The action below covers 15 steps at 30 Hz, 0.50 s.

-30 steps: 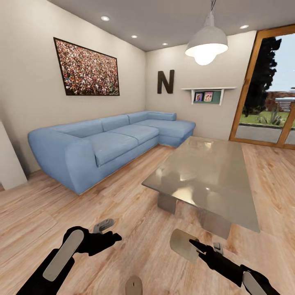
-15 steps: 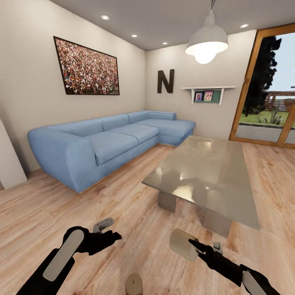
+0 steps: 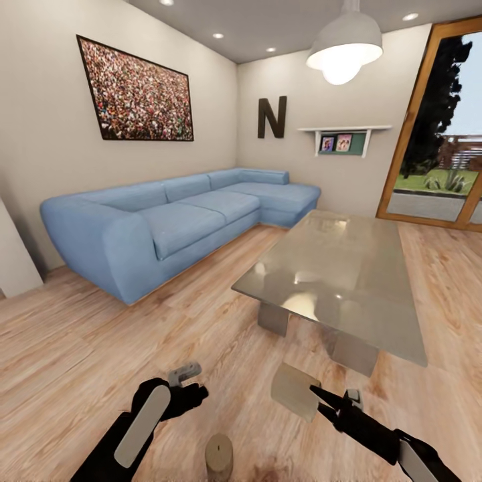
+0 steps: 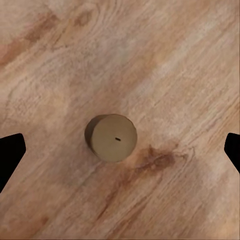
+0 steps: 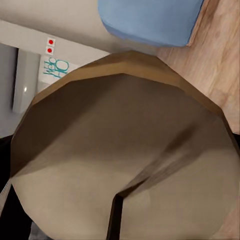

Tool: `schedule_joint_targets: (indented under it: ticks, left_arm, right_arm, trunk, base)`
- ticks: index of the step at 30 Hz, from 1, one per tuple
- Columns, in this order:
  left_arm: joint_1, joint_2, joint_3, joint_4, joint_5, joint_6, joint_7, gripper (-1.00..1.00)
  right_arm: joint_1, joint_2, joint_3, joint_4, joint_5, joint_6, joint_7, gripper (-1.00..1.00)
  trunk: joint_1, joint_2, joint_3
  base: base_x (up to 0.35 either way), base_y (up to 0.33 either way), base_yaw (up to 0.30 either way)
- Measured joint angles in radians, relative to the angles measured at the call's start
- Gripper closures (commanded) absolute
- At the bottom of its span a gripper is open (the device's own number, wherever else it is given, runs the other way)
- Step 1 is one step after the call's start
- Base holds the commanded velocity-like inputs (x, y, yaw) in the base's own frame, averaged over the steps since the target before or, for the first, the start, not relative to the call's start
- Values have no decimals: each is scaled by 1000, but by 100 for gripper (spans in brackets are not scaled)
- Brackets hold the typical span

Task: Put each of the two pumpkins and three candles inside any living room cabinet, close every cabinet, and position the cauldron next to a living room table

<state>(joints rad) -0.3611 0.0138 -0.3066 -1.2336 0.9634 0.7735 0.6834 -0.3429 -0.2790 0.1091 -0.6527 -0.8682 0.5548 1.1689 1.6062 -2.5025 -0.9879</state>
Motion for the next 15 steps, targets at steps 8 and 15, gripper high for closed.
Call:
schedule_joint_targets:
  ticks: [8, 15]
  left_arm:
    - [0, -23, -12, 21, -33, -18, -5, -100]
    - [1, -53, -37, 16, -15, -57, -29, -100]
  right_arm:
    - [-1, -2, -11, -13, 11, 13, 1, 100]
    - [-2, -4, -41, -18, -7, 23, 21, 100]
  trunk:
    - [3, -2, -23]
    - [3, -2, -23]
  base:
    - [-19, 0, 0]
    - [-30, 44, 0]
